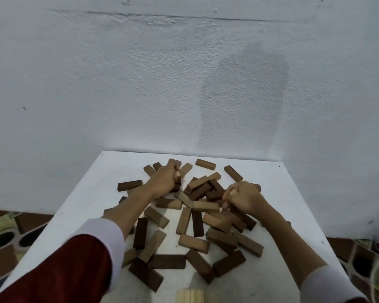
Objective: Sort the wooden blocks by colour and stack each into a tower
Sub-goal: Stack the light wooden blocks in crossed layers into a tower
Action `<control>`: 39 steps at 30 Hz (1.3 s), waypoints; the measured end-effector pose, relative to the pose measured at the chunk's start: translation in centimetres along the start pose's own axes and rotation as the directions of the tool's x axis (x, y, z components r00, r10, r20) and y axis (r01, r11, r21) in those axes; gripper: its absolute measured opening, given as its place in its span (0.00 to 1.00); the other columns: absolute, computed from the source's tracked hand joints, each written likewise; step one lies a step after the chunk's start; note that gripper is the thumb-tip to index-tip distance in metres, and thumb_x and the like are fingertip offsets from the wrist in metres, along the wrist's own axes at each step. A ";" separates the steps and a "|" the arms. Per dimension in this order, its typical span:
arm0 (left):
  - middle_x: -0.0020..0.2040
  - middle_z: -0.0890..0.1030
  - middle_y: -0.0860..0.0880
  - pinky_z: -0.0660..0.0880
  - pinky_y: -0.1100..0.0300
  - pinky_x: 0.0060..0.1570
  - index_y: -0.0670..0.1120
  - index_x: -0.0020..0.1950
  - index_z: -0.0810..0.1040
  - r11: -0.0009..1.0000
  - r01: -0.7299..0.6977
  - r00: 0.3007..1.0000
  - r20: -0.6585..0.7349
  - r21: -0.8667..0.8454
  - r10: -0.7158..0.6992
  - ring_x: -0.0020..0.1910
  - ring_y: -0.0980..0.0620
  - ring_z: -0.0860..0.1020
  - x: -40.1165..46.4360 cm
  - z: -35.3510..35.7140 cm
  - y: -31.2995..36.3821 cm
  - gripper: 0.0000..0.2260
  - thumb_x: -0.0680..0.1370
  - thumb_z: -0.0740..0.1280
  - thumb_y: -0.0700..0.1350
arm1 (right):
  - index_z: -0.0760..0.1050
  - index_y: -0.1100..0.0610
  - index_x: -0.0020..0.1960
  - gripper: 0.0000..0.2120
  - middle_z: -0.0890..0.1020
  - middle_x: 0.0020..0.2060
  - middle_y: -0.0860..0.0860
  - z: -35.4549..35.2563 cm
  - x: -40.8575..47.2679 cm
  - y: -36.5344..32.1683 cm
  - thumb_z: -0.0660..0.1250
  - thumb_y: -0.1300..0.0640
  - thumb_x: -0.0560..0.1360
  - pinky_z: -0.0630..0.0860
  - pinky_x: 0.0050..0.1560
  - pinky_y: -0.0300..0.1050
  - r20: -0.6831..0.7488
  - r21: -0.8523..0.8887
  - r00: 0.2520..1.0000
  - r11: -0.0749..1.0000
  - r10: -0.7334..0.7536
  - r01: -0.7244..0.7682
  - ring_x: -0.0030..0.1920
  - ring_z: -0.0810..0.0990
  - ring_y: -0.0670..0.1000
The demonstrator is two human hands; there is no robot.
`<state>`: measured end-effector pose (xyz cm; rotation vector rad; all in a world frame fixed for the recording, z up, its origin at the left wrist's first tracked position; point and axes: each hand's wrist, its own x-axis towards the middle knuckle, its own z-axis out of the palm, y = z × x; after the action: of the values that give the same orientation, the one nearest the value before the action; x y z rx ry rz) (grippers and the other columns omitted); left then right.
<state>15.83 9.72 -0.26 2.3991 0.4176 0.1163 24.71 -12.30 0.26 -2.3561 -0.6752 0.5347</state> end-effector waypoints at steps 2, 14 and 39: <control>0.40 0.68 0.50 0.64 0.62 0.35 0.46 0.55 0.67 0.999 -0.003 1.000 -0.008 -0.050 0.003 0.39 0.53 0.68 -1.6 0.2 0.0 0.13 0.79 0.51 0.31 | 0.79 0.51 0.38 0.10 0.84 0.34 0.44 0.1 -0.1 0.5 0.64 0.62 0.73 0.77 0.53 0.46 -0.123 0.021 0.992 1.000 0.024 -0.021 0.45 0.81 0.45; 0.38 0.73 0.55 0.64 0.65 0.34 0.49 0.50 0.73 0.995 -0.051 0.998 -0.031 -0.091 0.048 0.35 0.59 0.70 -8.5 1.2 -1.6 0.01 0.80 0.62 0.44 | 0.80 0.54 0.37 0.07 0.81 0.38 0.50 1.6 -3.7 1.8 0.65 0.57 0.72 0.79 0.47 0.48 -0.037 -0.194 0.998 0.979 0.050 -0.056 0.44 0.80 0.52; 0.53 0.77 0.53 0.70 0.65 0.45 0.55 0.51 0.74 0.975 -0.008 1.000 -0.017 -0.222 0.005 0.50 0.57 0.75 -12.8 1.1 -1.3 0.05 0.80 0.62 0.44 | 0.74 0.52 0.49 0.05 0.78 0.49 0.48 4.3 -5.8 0.2 0.67 0.56 0.74 0.74 0.40 0.42 -0.214 -0.206 0.976 0.978 -0.032 -0.013 0.40 0.79 0.47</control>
<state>3.57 5.78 -1.56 2.1807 0.3830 0.1759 17.94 -13.83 -1.80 -2.5551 -0.6671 0.2052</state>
